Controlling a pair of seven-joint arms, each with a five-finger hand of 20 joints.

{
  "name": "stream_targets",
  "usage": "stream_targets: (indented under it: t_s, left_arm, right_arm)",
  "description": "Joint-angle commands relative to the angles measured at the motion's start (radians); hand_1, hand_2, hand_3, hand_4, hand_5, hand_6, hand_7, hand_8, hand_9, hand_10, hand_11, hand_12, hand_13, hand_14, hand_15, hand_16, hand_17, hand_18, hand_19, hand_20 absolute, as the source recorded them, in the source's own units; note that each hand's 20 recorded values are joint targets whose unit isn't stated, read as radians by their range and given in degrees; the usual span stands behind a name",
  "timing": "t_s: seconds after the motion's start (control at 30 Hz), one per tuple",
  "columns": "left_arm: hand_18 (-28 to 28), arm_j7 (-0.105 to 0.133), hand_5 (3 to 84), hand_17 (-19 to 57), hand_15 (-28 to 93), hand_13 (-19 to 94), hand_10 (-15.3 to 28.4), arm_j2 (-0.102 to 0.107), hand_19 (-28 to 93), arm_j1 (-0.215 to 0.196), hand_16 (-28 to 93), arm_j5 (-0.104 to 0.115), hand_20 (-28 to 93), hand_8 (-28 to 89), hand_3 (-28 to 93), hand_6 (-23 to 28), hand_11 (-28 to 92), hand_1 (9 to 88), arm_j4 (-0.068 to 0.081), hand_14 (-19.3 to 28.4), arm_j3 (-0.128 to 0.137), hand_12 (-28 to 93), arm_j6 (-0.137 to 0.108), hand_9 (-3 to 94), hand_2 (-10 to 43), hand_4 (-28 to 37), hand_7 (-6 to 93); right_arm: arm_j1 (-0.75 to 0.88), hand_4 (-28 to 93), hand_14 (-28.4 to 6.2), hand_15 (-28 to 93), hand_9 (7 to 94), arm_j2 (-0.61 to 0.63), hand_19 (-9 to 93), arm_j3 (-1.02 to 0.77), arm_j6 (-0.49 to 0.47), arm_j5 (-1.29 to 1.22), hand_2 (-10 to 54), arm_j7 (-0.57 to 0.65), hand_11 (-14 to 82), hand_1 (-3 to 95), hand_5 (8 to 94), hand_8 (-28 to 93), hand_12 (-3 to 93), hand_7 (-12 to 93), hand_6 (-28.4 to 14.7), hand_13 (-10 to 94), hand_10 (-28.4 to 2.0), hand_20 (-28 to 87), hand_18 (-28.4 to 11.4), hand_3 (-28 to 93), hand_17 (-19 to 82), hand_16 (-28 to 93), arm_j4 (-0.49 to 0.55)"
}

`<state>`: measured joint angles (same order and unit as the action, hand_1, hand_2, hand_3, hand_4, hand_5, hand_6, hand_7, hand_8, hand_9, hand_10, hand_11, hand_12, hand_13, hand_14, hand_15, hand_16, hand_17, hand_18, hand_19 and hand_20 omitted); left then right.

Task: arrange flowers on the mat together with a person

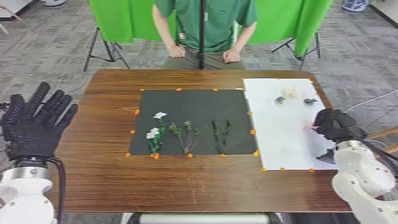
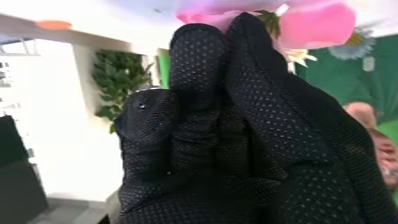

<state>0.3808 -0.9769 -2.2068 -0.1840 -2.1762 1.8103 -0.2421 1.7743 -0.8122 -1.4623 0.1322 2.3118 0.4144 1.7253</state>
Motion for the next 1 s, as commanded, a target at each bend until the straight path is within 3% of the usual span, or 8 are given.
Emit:
stream_targets:
  t_s: [0.03,0.27,0.37,0.5,0.6,0.67,0.7,1.0]
  left_arm:
    - [12.7,0.008,40.4,-4.4,18,10,13.4,0.004,29,-0.017,-7,-0.017,9,-10,59,4.9,15,27.0,0.008,8.9,0.001,8,0.027,25.2,12.4,-28.3,9.6]
    - [6.0,0.02,38.9,-8.2,9,6,11.2,0.002,14,-0.039,-8,-0.01,8,-9,22,5.8,12,39.5,0.0,4.7,0.016,5,0.019,20.8,17.6,-27.9,5.9]
    - [5.3,0.028,36.6,-8.0,6,6,10.7,0.006,12,-0.029,-8,-0.004,7,-8,9,7.4,10,40.9,0.002,4.1,0.0,4,0.016,19.4,20.1,-21.3,3.8]
    - [6.0,0.018,29.5,-5.9,7,6,10.0,0.012,14,-0.013,-8,-0.015,8,-9,16,5.1,10,40.2,0.008,5.0,-0.009,3,0.021,16.5,18.8,-24.3,5.9]
    - [5.6,0.0,27.4,-7.2,6,7,10.0,0.016,11,-0.014,-8,-0.037,7,-10,5,4.4,8,41.8,-0.002,5.4,-0.003,2,-0.017,16.4,21.4,-19.3,5.9]
    - [3.2,-0.015,30.0,-9.9,4,4,10.3,0.012,8,-0.018,-7,-0.061,6,-9,-1,5.6,7,42.2,0.002,4.1,0.008,3,0.0,17.0,23.2,-17.1,4.9]
    - [0.6,-0.013,35.0,-12.6,1,2,10.9,0.013,5,-0.018,-7,-0.064,5,-8,-4,7.7,7,42.2,-0.001,2.8,0.008,4,-0.011,18.2,24.7,-15.6,3.4]
    - [1.4,-0.009,36.5,-10.5,2,3,11.4,0.028,7,0.007,-6,-0.036,5,-7,-3,7.3,7,41.8,0.011,4.1,-0.009,5,0.0,20.1,25.1,-15.6,3.4]
  right_arm:
    - [-0.051,-28,0.6,45,77.8,-0.005,86,0.058,0.107,0.082,-9.5,-0.05,17.1,66.1,66.6,-1,50.1,51,4.4,72,-6.6,50,-11.2,63,48,50,0.149]
    - [-0.326,-28,0.9,45,77.6,-0.077,86,0.314,0.125,0.113,-9.5,-0.144,17.0,65.8,66.0,0,50.6,51,4.6,72,-6.5,50,-10.8,63,47,50,0.189]
    - [-0.458,-28,1.1,45,77.6,-0.137,86,0.436,0.095,0.106,-9.5,-0.182,17.0,65.7,65.8,0,50.6,51,4.7,72,-6.5,50,-10.8,63,47,50,0.156]
    - [-0.596,-28,1.1,45,77.5,-0.194,86,0.583,0.044,0.084,-9.5,-0.217,17.1,65.5,65.7,0,50.8,52,4.8,72,-6.4,50,-10.7,63,47,50,0.092]
    - [-0.667,-28,1.1,45,77.4,-0.236,86,0.666,-0.084,0.106,-9.5,-0.259,17.1,65.4,65.7,0,50.9,52,4.8,72,-6.4,50,-10.7,64,47,50,0.056]
    - [-0.709,-28,1.0,45,77.3,-0.272,86,0.722,-0.114,0.104,-9.5,-0.281,17.1,65.4,65.5,0,50.9,52,4.9,71,-6.4,50,-10.7,63,47,50,0.005]
    - [-0.733,-28,1.0,45,77.3,-0.287,86,0.751,-0.133,0.096,-9.5,-0.285,17.1,65.3,65.4,0,50.7,52,4.9,71,-6.4,50,-10.7,63,47,50,-0.021]
    - [-0.832,-28,0.8,44,77.1,-0.348,85,0.908,-0.183,0.138,-9.5,-0.263,17.1,65.2,65.3,0,51.0,52,4.8,71,-6.5,50,-10.9,64,47,50,-0.184]
